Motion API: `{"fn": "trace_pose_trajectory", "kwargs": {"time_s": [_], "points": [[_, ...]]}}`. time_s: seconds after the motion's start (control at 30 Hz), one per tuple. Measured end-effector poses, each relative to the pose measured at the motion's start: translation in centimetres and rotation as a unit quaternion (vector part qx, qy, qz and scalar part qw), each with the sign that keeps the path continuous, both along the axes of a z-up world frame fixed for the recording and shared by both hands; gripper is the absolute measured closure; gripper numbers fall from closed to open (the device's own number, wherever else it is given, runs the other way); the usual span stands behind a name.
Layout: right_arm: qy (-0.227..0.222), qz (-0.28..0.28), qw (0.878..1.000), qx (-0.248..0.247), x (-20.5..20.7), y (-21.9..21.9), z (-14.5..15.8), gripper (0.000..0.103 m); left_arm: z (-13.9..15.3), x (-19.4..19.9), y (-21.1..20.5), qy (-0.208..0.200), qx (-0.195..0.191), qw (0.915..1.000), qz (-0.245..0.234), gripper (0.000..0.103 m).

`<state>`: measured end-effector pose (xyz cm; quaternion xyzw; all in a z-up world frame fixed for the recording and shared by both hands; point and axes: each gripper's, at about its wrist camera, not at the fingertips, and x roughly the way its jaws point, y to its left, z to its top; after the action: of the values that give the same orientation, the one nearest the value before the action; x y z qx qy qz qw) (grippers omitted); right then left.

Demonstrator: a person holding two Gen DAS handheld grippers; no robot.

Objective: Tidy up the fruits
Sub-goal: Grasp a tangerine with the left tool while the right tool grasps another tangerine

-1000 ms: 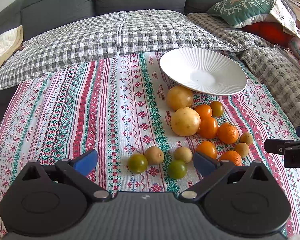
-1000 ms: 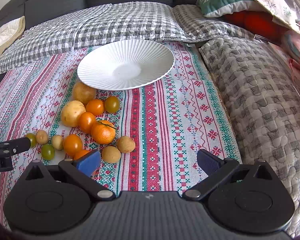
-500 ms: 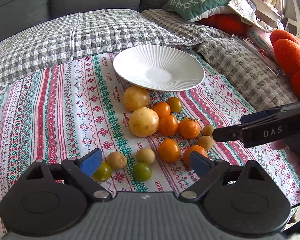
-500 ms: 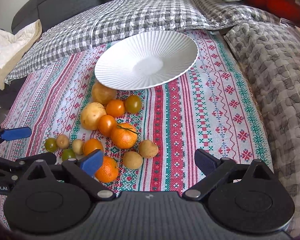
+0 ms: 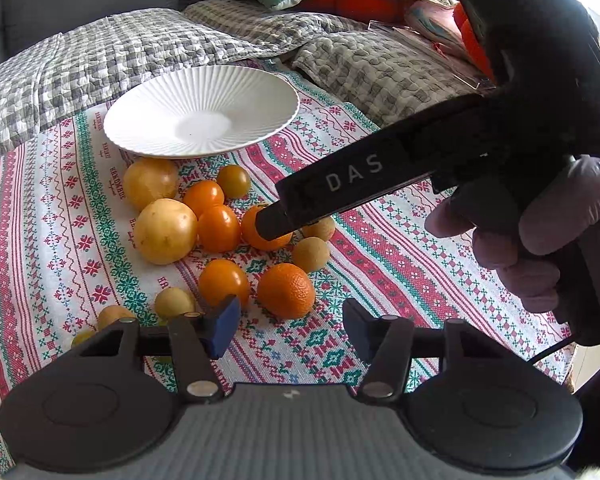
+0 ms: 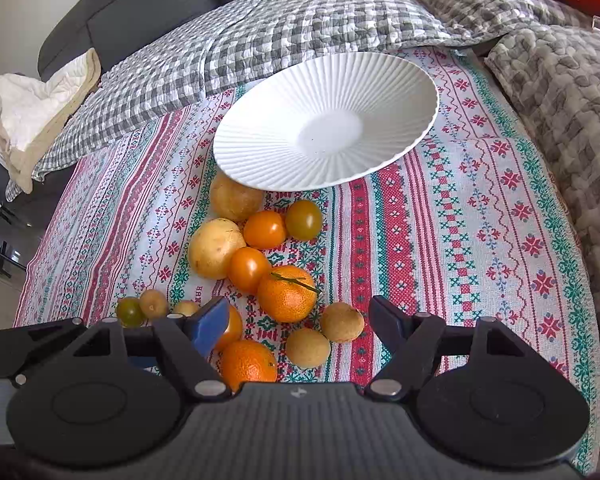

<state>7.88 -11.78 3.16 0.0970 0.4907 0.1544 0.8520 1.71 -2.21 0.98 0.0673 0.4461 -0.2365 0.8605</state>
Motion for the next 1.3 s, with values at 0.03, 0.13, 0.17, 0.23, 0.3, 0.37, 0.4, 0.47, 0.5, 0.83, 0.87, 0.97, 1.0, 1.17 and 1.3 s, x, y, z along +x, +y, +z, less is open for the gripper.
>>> {"fn": "trace_pose_trajectory", "kwargs": {"time_s": [0.03, 0.13, 0.17, 0.23, 0.3, 0.37, 0.4, 0.47, 0.5, 0.83, 0.87, 0.97, 1.0, 1.17, 1.3], "points": [[0.002, -0.002, 1.0, 0.002, 0.2, 0.1, -0.1, 0.039, -0.2, 0.1, -0.2, 0.002, 0.0, 1.0, 0.0, 0.061], [-0.003, -0.003, 1.0, -0.001, 0.4, 0.4, -0.1, 0.045, -0.6, 0.3, -0.6, 0.006, 0.002, 1.0, 0.002, 0.066], [-0.005, -0.001, 1.0, -0.002, 0.5, 0.6, -0.1, 0.045, -0.7, 0.4, -0.7, 0.007, 0.002, 1.0, 0.004, 0.067], [-0.01, 0.004, 1.0, -0.004, 0.7, 0.9, -0.1, 0.048, -1.0, 0.7, -1.0, 0.009, 0.004, 0.9999, 0.009, 0.07], [-0.015, 0.011, 1.0, -0.008, 0.8, 1.2, -0.1, 0.051, -1.3, 1.0, -1.1, 0.01, 0.007, 0.9998, 0.015, 0.072], [-0.016, 0.017, 1.0, -0.016, 1.0, 1.7, -0.3, 0.053, -1.5, 1.3, -1.2, 0.013, 0.009, 0.9996, 0.021, 0.075], [-0.017, 0.021, 0.999, -0.024, 1.0, 1.9, -0.4, 0.055, -1.7, 1.5, -1.2, 0.016, 0.011, 0.9995, 0.026, 0.077], [-0.015, 0.026, 0.999, -0.034, 1.1, 2.2, -0.7, 0.058, -2.0, 1.9, -1.2, 0.021, 0.014, 0.9991, 0.034, 0.079], [-0.014, 0.027, 0.999, -0.039, 1.1, 2.3, -0.8, 0.058, -2.0, 2.0, -1.1, 0.023, 0.012, 0.9989, 0.038, 0.079], [-0.013, 0.034, 0.997, -0.061, 1.0, 2.8, -1.4, 0.069, -2.3, 3.1, -1.7, 0.019, 0.011, 0.9984, 0.052, 0.081], [-0.014, 0.034, 0.997, -0.061, 1.0, 2.8, -1.4, 0.069, -2.4, 3.1, -1.7, 0.018, 0.011, 0.9984, 0.052, 0.081], [-0.012, 0.029, 0.998, -0.06, 0.9, 2.6, -1.3, 0.069, -2.3, 3.0, -1.5, 0.018, 0.009, 0.9984, 0.052, 0.082], [-0.01, 0.026, 0.998, -0.058, 0.9, 2.4, -1.1, 0.069, -2.2, 2.9, -1.4, 0.019, 0.008, 0.9985, 0.052, 0.082], [-0.008, 0.012, 0.999, -0.039, 0.6, 1.5, -0.4, 0.069, -1.5, 2.4, -0.8, 0.015, 0.0, 0.9984, 0.055, 0.088], [-0.006, 0.002, 1.0, -0.03, 0.3, 0.7, 0.1, 0.069, -1.0, 2.2, -0.3, 0.014, -0.007, 0.9985, 0.053, 0.093]]}}
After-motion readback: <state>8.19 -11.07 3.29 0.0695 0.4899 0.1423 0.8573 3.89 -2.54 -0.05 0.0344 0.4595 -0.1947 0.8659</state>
